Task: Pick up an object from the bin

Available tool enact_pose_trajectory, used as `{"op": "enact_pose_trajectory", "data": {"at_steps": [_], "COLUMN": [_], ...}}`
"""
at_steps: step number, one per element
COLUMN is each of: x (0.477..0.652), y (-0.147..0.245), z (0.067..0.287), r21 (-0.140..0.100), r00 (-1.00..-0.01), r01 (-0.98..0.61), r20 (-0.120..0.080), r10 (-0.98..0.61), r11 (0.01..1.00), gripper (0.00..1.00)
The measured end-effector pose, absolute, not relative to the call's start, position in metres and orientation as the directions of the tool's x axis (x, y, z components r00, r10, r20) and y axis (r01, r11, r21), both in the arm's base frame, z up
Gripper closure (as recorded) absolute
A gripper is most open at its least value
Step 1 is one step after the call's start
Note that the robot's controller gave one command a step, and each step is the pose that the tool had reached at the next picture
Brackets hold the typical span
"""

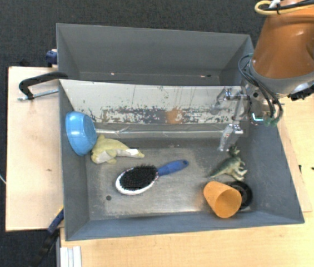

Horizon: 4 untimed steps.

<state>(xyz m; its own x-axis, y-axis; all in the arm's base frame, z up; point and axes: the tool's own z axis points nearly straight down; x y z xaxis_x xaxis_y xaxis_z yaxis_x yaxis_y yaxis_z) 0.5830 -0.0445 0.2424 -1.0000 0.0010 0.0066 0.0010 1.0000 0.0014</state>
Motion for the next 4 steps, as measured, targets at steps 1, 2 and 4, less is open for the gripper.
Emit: {"op": "enact_pose_trajectory", "data": {"at_steps": [1, 2, 4], "x": [0.582, 0.584, 0.595], "y": [0.039, 0.042, 0.037], "z": [0.086, 0.091, 0.211], "r21": [-0.004, 0.005, 0.001], "r00": [-0.982, -0.981, -0.993], "r01": [0.189, 0.192, 0.114], "r20": [0.009, 0.003, -0.006], "r10": [0.19, 0.191, 0.114], "r11": [0.982, 0.981, 0.993], "gripper": [0.0, 1.0, 0.0]}}
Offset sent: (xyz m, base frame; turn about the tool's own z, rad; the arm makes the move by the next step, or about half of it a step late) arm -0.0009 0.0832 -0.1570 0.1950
